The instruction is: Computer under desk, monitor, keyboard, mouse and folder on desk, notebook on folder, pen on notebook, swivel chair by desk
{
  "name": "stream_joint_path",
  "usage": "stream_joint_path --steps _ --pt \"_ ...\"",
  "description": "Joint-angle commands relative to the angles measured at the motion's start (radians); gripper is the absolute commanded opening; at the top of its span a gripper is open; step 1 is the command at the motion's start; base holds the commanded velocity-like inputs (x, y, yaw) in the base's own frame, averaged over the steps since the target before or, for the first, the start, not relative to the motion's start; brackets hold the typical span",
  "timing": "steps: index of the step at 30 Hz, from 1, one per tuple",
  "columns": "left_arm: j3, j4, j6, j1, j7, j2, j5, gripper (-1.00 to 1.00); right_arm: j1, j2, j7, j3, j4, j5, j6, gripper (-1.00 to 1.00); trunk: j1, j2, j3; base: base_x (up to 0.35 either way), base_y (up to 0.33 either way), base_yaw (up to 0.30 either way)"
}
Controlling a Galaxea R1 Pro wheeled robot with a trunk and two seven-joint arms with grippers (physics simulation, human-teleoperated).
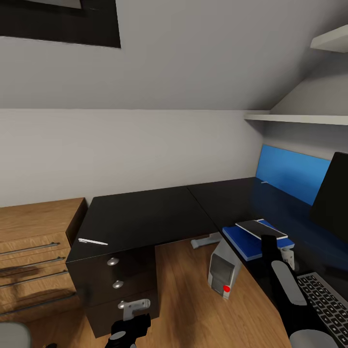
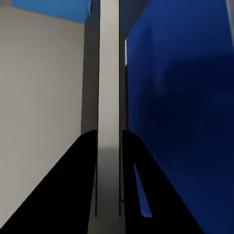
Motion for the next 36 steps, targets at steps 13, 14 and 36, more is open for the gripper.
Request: stream_joint_path --steps 13,14,36 --pt "-0.001 -0.001 0.002 -0.001 0.007 0.000 0.010 1.00 -0.001 -0.001 -0.001 0.002 -0.001 -0.012 -0.007 -1.00 0.000 -0.001 -0.001 0.009 0.000 0.000" --pt "-0.001 -0.001 0.002 -0.001 0.007 0.000 0.010 1.00 -0.001 -0.001 -0.001 0.002 -0.001 -0.011 -0.007 -1.00 0.000 -0.001 -0.001 0.095 0.000 0.000" --pt "-0.001 -0.001 0.002 -0.001 0.007 0.000 0.010 1.00 -0.001 -0.001 -0.001 0.002 -0.001 -0.010 -0.007 -1.00 0.000 -0.001 -0.001 0.022 0.000 0.000"
